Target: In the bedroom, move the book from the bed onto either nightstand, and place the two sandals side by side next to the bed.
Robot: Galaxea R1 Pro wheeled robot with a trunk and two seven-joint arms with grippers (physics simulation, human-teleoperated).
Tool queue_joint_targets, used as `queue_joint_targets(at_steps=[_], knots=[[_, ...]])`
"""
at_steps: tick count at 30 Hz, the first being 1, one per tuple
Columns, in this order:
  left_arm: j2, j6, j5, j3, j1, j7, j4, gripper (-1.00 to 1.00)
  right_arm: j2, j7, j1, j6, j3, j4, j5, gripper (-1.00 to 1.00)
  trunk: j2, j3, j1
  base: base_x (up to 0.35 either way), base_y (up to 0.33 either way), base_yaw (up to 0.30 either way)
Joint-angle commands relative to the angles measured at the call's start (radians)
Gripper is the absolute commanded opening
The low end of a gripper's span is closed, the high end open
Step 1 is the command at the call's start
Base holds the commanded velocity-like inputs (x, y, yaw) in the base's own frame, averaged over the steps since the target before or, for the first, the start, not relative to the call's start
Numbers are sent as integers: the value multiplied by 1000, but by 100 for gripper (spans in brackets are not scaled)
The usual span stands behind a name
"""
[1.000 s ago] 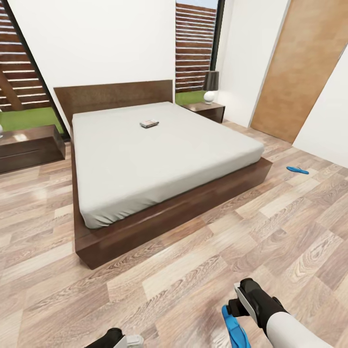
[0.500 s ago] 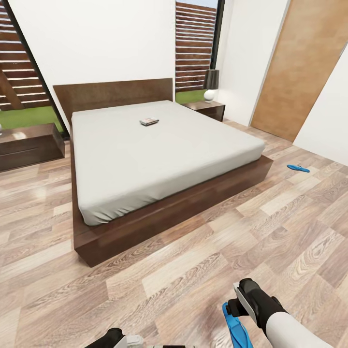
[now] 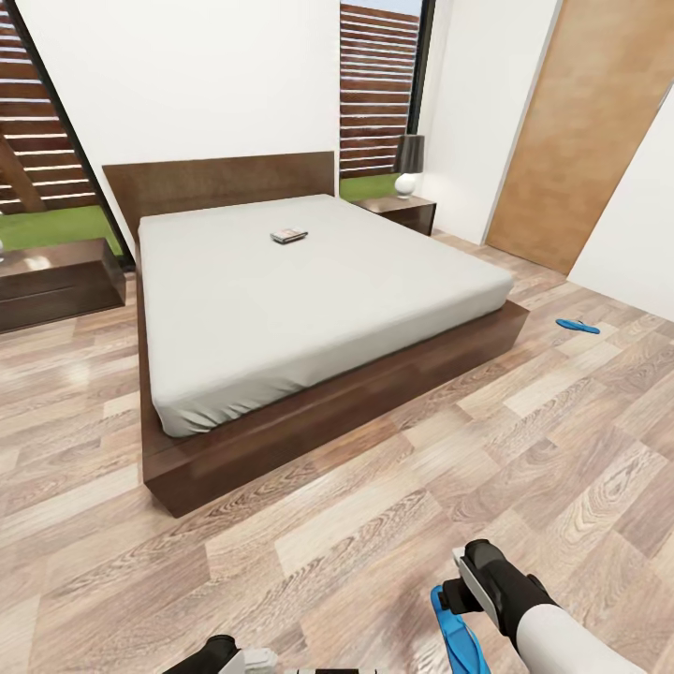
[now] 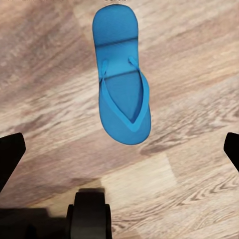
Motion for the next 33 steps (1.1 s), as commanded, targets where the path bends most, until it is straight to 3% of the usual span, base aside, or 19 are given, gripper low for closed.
queue_joint_targets(at_steps=[1, 33], knots=[[0, 5, 11, 0, 0, 8, -2, 100, -1, -1, 0, 5, 6, -2, 1, 100, 0, -1, 0, 0, 0, 0], [-4, 2, 11, -3, 0, -10, -1, 100, 1, -24, 3, -5, 5, 6, 3, 100, 0, -1, 0, 39, 0, 0]])
